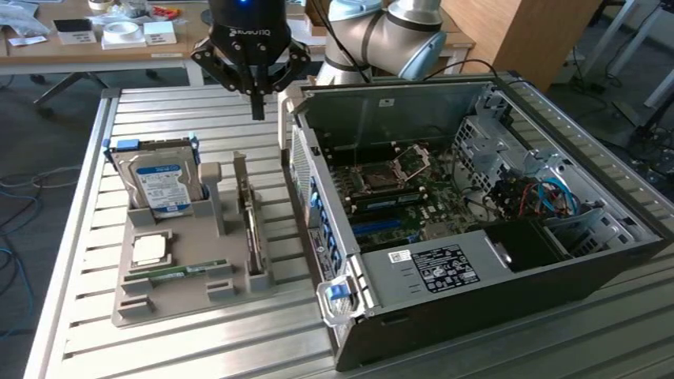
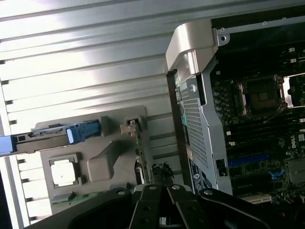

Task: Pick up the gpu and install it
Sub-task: 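Reach for the gpu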

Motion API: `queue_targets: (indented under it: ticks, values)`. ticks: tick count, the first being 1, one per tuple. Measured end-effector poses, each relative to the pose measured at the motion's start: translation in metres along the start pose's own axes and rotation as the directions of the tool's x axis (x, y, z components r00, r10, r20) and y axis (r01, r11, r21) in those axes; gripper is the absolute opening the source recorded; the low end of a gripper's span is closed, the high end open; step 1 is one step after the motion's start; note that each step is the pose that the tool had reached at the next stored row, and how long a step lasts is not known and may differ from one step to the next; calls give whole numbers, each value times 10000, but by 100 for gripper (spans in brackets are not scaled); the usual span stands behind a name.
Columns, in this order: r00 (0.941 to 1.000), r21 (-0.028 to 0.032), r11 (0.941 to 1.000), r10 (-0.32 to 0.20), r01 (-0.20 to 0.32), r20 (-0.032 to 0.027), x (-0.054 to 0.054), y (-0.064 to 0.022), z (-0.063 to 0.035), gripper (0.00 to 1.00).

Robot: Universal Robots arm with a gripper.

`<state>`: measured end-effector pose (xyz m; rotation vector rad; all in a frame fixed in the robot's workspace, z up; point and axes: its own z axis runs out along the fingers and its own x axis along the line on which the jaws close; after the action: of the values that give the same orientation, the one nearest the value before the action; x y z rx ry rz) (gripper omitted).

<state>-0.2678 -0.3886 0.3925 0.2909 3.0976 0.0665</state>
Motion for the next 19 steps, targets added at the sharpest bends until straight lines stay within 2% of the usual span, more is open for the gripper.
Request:
queue_targets:
  ticks: [10,19]
  values:
    - [9989,-1,9989,-472,472,-15,95,-19,-3,11]
    - [9981,-7,9981,-610,610,-4,242,-56,-8,11]
